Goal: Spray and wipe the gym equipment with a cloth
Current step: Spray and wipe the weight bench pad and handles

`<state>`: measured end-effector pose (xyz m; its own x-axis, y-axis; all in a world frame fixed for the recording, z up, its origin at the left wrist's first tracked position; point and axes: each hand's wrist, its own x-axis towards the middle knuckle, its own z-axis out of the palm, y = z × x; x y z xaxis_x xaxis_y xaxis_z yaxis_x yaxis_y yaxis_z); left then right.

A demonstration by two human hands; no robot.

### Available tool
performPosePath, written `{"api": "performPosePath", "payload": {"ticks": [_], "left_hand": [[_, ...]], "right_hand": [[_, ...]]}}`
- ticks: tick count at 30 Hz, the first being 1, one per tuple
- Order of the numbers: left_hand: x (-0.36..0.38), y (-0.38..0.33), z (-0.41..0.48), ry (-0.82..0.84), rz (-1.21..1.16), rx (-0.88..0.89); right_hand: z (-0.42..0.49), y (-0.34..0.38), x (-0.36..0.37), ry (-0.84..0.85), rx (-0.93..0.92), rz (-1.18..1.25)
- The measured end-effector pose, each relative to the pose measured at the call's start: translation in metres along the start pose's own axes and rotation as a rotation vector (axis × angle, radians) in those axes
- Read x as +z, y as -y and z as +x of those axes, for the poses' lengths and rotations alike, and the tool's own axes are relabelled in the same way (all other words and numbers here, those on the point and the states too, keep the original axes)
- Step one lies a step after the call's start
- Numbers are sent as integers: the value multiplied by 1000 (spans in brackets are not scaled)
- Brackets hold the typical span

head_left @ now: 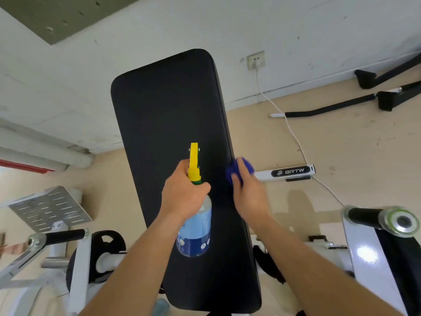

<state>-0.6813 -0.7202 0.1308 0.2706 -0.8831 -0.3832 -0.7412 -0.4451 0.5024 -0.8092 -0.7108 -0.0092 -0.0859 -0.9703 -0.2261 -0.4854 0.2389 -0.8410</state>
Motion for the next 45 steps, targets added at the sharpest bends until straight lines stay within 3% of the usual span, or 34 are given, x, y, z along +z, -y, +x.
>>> {"api": "performPosePath", "payload": {"ticks": [3, 6, 12, 13, 17, 20, 24, 27, 30, 34, 36, 41, 45], "left_hand": [[8, 10, -11, 20, -36, -43], [17, 17, -20, 39, -15, -42], [57, 14, -42, 148, 57, -44], [65, 13, -46, 175, 61, -52], [95, 13, -63, 231, 81, -96], [107, 18, -78, 227, 104, -129], [104, 35, -93, 208, 75, -163], [85, 44, -92, 131, 36, -177], [60, 43, -77, 44, 28, -164], [49, 31, -48, 18, 70, -84], [52, 23, -39, 29, 77, -57], [59, 25, -44, 52, -51, -36], [56, 43, -52, 84, -47, -19]], "right_hand": [[45, 36, 5, -113, -52, -6], [-4, 7, 27, -96, -48, -69], [-124, -95, 9, 300, 126, -203], [-128, -101, -3, 292, 170, -164], [-105, -92, -59, -15, 362, 69], [-69, -64, -86, -68, 290, 190], [-6, -14, -57, 15, 77, 361], [2, 5, -5, 49, -35, 229], [-52, -26, 28, 5, 16, 70], [-139, -90, 28, 178, 123, -40], [-134, -94, 19, 242, 143, -56], [-39, -15, 16, -53, 60, 118], [-82, -25, 46, -131, 24, 61]]}}
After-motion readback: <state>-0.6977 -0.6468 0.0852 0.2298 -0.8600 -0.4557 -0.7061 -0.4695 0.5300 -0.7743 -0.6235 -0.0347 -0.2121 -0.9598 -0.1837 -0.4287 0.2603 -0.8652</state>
